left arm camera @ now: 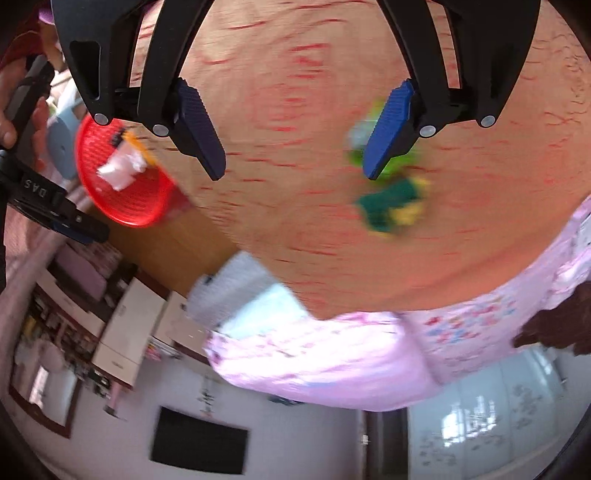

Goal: Collect trash
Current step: 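Move both tools back to the tablecloth toward the green packet and sponge, then grasp the green packet with the left tool while the right tool grasps the green-yellow sponge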

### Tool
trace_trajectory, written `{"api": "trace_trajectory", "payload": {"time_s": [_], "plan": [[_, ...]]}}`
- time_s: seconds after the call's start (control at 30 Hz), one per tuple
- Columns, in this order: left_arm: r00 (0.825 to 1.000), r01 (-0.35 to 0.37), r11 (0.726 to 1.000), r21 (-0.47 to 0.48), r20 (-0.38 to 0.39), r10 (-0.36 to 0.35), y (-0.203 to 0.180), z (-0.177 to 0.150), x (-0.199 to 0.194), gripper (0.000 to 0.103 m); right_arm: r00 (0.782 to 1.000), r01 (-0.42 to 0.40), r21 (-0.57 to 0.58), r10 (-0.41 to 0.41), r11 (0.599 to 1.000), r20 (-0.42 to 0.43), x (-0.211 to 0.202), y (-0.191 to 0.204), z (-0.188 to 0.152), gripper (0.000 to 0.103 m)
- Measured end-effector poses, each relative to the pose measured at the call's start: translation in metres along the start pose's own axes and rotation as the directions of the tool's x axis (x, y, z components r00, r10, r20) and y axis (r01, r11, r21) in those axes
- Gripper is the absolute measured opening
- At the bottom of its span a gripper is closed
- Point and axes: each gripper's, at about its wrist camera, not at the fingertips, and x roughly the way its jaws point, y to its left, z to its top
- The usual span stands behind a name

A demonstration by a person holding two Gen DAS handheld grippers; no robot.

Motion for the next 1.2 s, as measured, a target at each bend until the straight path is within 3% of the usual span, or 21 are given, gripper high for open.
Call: {"api": "trace_trajectory", "payload": {"time_s": [0.2, 0.6, 0.67, 0.7, 0.83, 1.0, 1.1, 1.2], "plan": [[1.0, 0.009, 0.999, 0.051, -0.015, -0.008, 0.037, -0.008, -0.001, 0.076, 0.994, -0.1, -0.035, 0.099, 0.994, -0.041, 0.032, 0.041, 0.018, 0.057], [0.993, 0.073, 0.99, 0.123, -0.097, -0.061, 0.047, -0.012, 0.038, 0.074, 0.964, -0.245, -0.129, 0.227, 0.961, -0.141, 0.084, 0.108, 0.053, 0.057], [0.991, 0.088, 0.99, 0.108, -0.11, -0.076, 0.05, -0.013, 0.042, 0.067, 0.956, -0.272, -0.148, 0.249, 0.951, -0.156, 0.092, 0.117, 0.057, 0.058], [0.99, 0.092, 0.991, 0.099, -0.117, -0.08, 0.052, -0.013, 0.045, 0.058, 0.95, -0.291, -0.165, 0.263, 0.943, -0.168, 0.098, 0.123, 0.059, 0.058], [0.99, 0.099, 0.993, 0.06, -0.105, -0.093, 0.056, -0.013, 0.046, 0.051, 0.93, -0.343, -0.188, 0.305, 0.92, -0.204, 0.116, 0.141, 0.064, 0.058], [0.99, 0.111, 0.994, 0.006, -0.086, -0.11, 0.062, -0.021, 0.034, 0.048, 0.894, -0.425, -0.202, 0.374, 0.882, -0.247, 0.128, 0.163, 0.061, 0.059], [0.992, 0.102, 0.994, -0.042, -0.072, -0.105, 0.073, -0.03, 0.019, 0.048, 0.872, -0.471, -0.237, 0.41, 0.849, -0.266, 0.129, 0.184, 0.057, 0.07], [0.996, 0.073, 0.992, -0.1, -0.053, -0.078, 0.09, -0.038, 0.002, 0.048, 0.853, -0.507, -0.28, 0.426, 0.815, -0.302, 0.13, 0.202, 0.049, 0.073]]}}
